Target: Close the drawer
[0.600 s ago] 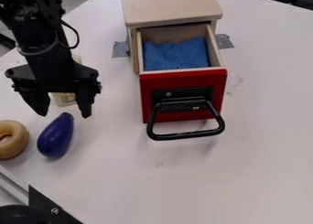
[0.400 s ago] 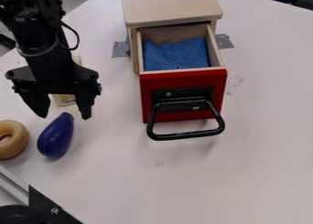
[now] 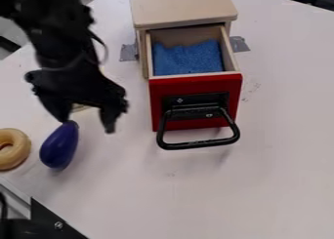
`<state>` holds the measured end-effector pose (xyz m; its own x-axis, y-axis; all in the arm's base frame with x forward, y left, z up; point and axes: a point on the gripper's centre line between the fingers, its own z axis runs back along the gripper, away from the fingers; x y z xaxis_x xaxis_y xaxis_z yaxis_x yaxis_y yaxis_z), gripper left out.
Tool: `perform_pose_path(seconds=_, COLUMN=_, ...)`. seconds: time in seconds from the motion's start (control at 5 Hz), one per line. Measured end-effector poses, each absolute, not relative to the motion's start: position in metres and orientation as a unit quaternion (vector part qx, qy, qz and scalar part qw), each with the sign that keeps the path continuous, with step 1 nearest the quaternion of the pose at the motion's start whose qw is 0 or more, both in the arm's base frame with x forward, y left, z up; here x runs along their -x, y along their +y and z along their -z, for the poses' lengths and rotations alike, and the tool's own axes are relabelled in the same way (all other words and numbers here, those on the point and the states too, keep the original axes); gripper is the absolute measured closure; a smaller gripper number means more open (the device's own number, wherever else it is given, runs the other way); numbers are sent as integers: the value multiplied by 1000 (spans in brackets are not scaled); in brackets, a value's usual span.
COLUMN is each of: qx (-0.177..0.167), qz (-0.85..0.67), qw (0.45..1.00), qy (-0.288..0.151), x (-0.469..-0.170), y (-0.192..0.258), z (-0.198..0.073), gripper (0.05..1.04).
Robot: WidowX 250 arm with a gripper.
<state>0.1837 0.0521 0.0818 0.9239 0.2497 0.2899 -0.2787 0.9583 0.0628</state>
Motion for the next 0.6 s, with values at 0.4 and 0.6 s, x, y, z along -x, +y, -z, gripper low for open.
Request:
perform_pose_path(seconds=0.4, qx=-62, qz=-25, qw=989, qy=-135, x=-202, y=11, z=-61, gripper=89)
perform_pose_path(seconds=0.6, qx=-54, qz=2, qw=990, qy=-134, x=-209, y=-3, z=-61, gripper=89)
